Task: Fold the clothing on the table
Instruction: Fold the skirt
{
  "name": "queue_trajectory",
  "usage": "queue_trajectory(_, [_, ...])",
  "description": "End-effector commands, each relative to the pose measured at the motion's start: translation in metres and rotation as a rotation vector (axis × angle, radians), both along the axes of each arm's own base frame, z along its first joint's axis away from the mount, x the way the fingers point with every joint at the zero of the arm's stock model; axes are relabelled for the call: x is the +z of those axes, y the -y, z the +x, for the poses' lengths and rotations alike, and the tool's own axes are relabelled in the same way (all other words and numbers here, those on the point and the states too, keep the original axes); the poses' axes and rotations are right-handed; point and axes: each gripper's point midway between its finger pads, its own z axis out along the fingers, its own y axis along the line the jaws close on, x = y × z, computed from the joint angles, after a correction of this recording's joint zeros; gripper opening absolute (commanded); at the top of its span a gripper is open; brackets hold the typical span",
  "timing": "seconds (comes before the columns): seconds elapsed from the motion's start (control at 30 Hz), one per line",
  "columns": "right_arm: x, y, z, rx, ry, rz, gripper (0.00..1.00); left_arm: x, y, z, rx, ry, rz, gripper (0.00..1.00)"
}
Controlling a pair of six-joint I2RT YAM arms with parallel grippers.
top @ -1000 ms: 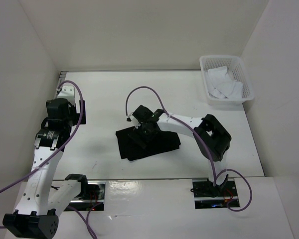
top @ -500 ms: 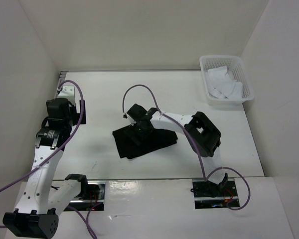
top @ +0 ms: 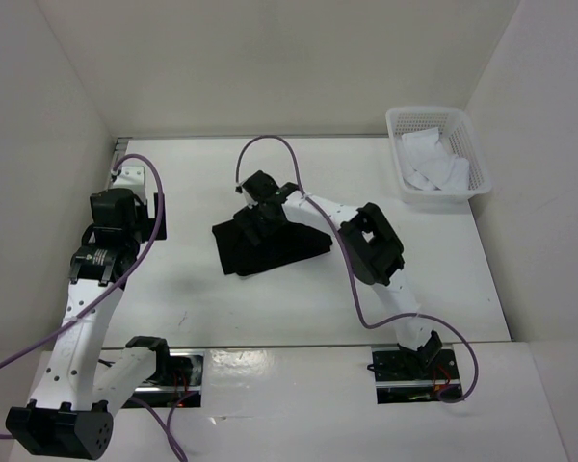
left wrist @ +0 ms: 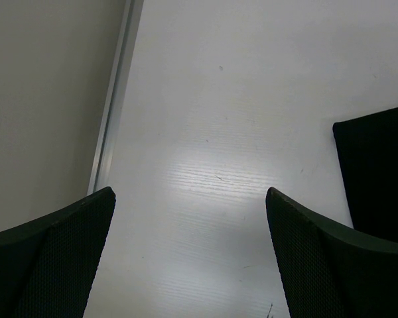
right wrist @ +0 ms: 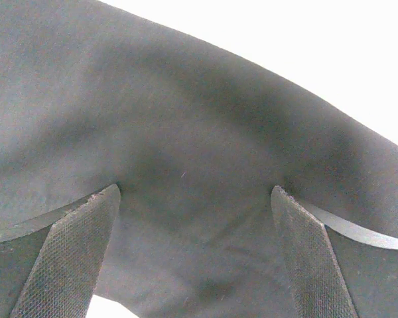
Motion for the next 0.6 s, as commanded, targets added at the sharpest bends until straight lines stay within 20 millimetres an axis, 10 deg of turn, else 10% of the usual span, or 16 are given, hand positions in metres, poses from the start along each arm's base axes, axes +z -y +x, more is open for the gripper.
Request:
queue_trajectory(0.0, [0.003, -0.002, 0.026, -0.019, 0.054, -0.008, 0.99, 0.002, 0.0, 0.005, 0.019, 0.029, -0.024, 1.0])
queue_trajectory(0.27, [-0.007, -0.006, 0.026, 0.008, 0.043, -0.004, 0.99, -0.031, 0.019, 0.021, -0.085, -0.139, -0.065, 1.0])
queue_trajectory(0.57, [0.134, 0.012, 0.028, 0.05, 0.211, 0.141, 0.99, -0.031, 0.082, 0.065, -0.401, -0.176, -0.245, 0.96])
